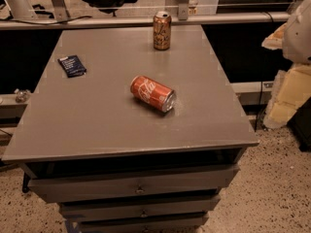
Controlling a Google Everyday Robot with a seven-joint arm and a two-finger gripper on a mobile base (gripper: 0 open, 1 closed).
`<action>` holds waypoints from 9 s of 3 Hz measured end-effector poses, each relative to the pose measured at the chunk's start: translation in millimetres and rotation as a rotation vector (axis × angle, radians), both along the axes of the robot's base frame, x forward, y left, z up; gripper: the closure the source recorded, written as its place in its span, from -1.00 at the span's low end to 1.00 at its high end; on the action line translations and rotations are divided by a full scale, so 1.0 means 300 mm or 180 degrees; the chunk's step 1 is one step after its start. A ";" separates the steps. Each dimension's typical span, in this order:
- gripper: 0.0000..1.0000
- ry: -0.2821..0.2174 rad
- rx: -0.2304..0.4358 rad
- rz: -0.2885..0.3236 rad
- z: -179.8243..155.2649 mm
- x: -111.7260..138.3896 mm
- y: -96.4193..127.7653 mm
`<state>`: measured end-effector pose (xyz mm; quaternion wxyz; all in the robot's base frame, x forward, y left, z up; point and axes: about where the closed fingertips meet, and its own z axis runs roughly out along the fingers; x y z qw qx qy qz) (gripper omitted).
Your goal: Place coke can upright
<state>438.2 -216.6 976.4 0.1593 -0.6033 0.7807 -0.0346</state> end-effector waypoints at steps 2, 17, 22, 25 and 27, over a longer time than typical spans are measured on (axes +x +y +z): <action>-1.00 -0.0090 0.0238 0.0017 -0.006 0.038 0.108; 1.00 -0.0671 0.2590 -0.0639 0.045 0.514 0.703; 1.00 -0.1245 0.3974 -0.0435 0.164 0.446 0.671; 1.00 -0.1450 0.4194 -0.0234 -0.053 0.492 0.703; 0.63 -0.1285 0.4220 -0.0351 -0.239 0.508 0.709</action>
Offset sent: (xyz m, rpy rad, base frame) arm 0.0313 0.0856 -0.0124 0.1937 -0.0450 0.0104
